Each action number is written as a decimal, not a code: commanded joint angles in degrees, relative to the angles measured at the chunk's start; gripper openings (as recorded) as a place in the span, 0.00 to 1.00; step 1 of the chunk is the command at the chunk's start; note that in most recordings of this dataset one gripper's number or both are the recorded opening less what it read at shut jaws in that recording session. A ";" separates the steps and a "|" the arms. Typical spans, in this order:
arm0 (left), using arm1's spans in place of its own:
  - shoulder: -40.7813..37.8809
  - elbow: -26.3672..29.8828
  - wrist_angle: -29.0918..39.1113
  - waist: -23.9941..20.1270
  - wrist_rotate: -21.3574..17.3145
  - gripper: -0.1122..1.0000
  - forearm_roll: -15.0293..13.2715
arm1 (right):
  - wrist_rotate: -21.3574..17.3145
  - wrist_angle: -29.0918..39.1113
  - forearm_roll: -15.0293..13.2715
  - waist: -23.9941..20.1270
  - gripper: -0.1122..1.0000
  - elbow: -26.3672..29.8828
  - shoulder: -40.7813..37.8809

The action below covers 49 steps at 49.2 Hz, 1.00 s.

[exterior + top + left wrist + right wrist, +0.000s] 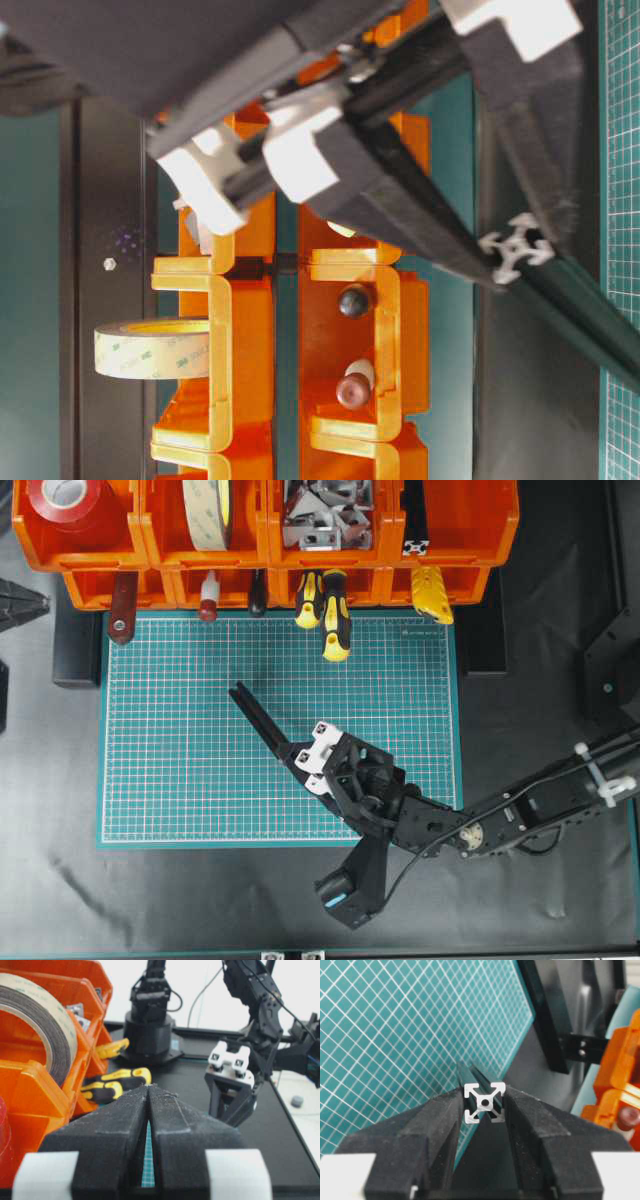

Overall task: Pick frame from container rack with right arm.
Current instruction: 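Lower the extrusion bars onto the teal mat with the right gripper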

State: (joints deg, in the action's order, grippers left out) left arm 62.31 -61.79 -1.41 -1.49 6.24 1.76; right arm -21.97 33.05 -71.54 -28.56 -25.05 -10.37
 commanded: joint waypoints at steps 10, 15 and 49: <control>-0.18 1.41 -0.26 -0.26 -0.26 0.11 0.18 | -0.09 -1.49 2.11 0.09 0.33 -0.35 -0.09; -0.18 1.41 -0.35 -0.26 -0.18 0.11 0.18 | -0.44 -1.32 2.64 0.09 0.33 -0.35 -0.18; 1.14 1.76 -0.18 -0.53 -0.18 0.11 0.18 | -0.97 -4.39 11.69 -0.09 0.81 -2.55 -0.35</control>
State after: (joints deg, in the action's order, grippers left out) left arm 63.63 -61.79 -1.32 -1.85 6.06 1.67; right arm -22.68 28.92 -60.91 -28.39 -28.13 -11.87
